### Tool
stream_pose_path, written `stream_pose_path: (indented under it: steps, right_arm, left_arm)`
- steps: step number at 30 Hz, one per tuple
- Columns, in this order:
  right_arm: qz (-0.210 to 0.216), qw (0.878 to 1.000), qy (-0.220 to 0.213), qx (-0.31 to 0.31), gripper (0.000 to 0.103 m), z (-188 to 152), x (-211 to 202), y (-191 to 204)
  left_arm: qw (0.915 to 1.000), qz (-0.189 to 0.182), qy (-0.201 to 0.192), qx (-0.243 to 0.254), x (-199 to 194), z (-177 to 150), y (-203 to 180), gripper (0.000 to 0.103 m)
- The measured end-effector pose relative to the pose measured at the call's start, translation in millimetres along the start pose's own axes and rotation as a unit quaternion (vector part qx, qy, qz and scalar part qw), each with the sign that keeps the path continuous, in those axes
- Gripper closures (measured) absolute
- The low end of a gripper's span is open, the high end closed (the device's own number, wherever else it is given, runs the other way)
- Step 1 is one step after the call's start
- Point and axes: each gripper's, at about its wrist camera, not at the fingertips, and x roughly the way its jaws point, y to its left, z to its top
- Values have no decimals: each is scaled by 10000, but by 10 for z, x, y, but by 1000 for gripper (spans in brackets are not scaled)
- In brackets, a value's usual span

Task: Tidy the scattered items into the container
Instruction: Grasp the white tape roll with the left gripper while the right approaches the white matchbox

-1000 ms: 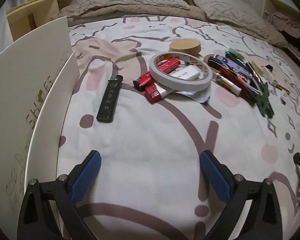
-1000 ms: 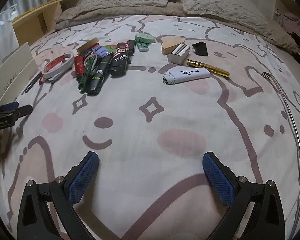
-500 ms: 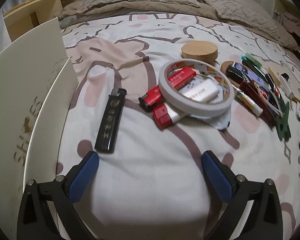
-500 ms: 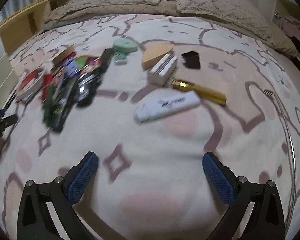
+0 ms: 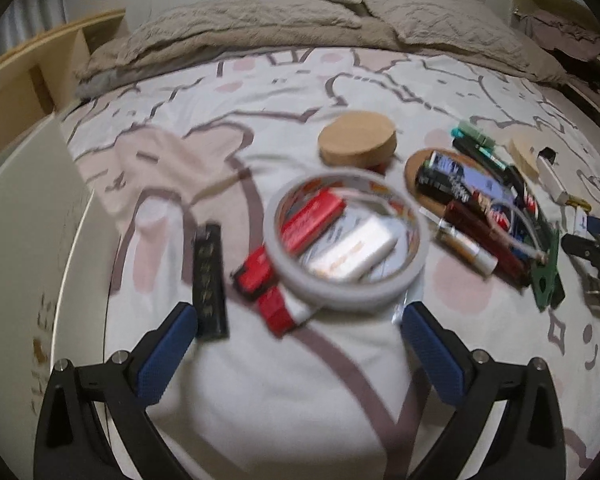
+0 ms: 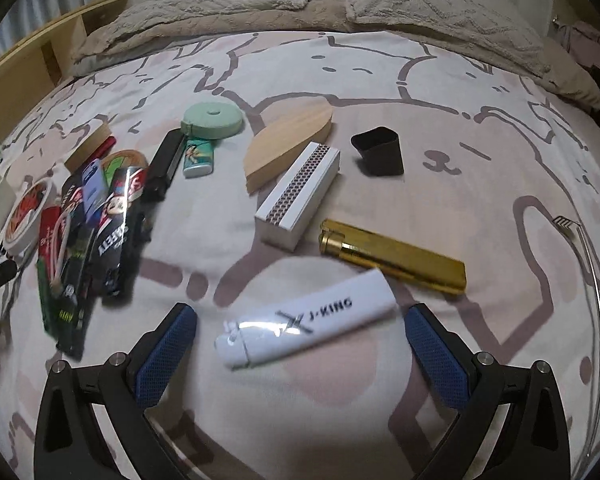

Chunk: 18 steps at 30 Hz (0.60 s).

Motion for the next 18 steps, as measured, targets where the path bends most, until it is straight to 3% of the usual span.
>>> stream_pose_path:
  steps: [11, 13, 18]
  right_arm:
    - [-78, 9996, -258, -45, 0, -42, 14, 12]
    - [-96, 9995, -295, -55, 0, -48, 15, 16]
    - [-51, 9995, -321, -23, 0, -52, 14, 0]
  left_arm:
    - [9993, -25, -182, 329, 198, 280, -119, 0]
    - [9992, -134, -189, 323, 229, 272, -117, 14]
    - [9986, -215, -325, 355, 195, 247, -140, 14]
